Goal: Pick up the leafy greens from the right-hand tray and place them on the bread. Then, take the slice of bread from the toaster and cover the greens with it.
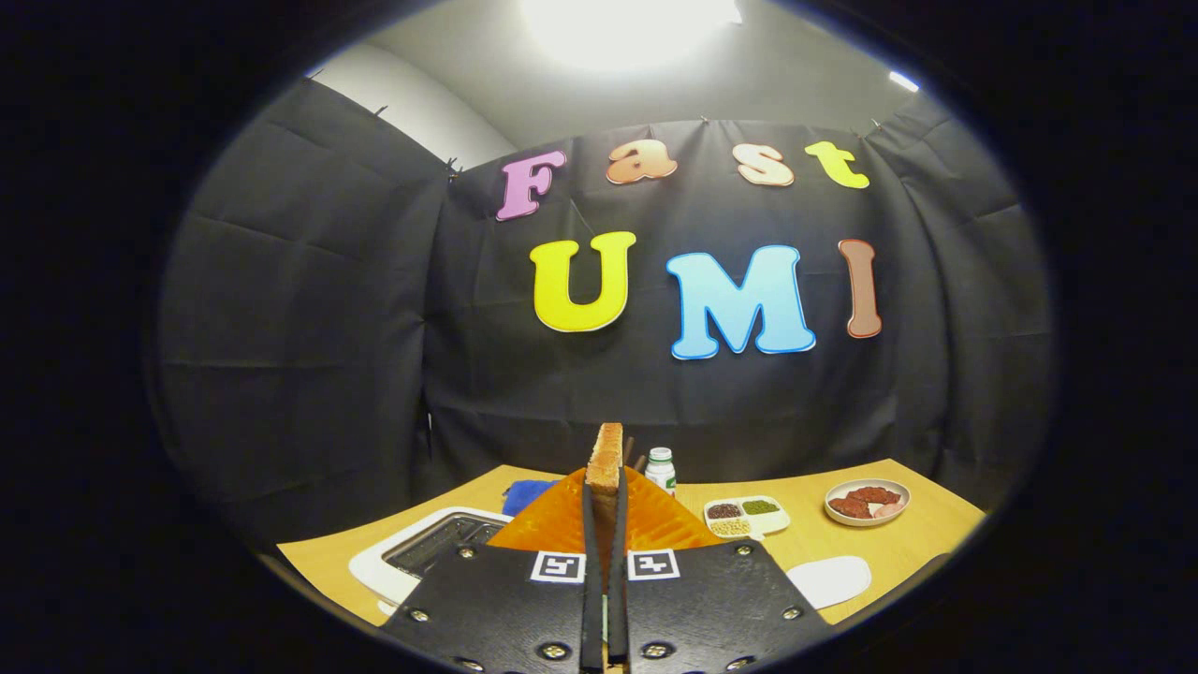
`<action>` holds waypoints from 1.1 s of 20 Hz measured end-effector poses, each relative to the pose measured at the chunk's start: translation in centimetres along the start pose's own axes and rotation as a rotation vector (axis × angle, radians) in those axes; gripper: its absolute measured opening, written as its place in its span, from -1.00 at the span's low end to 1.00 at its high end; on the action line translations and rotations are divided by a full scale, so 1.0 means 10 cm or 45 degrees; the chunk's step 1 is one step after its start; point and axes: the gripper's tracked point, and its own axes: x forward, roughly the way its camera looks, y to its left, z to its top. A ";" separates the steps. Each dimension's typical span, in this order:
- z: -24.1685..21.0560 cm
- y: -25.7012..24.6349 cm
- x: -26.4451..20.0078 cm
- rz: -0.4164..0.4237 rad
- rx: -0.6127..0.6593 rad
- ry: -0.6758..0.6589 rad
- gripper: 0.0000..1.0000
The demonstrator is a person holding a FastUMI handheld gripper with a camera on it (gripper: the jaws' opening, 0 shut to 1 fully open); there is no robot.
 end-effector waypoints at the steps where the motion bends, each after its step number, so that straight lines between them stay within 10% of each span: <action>1: -0.06 -0.08 -0.01 -0.014 -0.005 0.012 -0.96; 22: -1.22 -0.35 0.10 -0.003 0.025 0.249 -0.96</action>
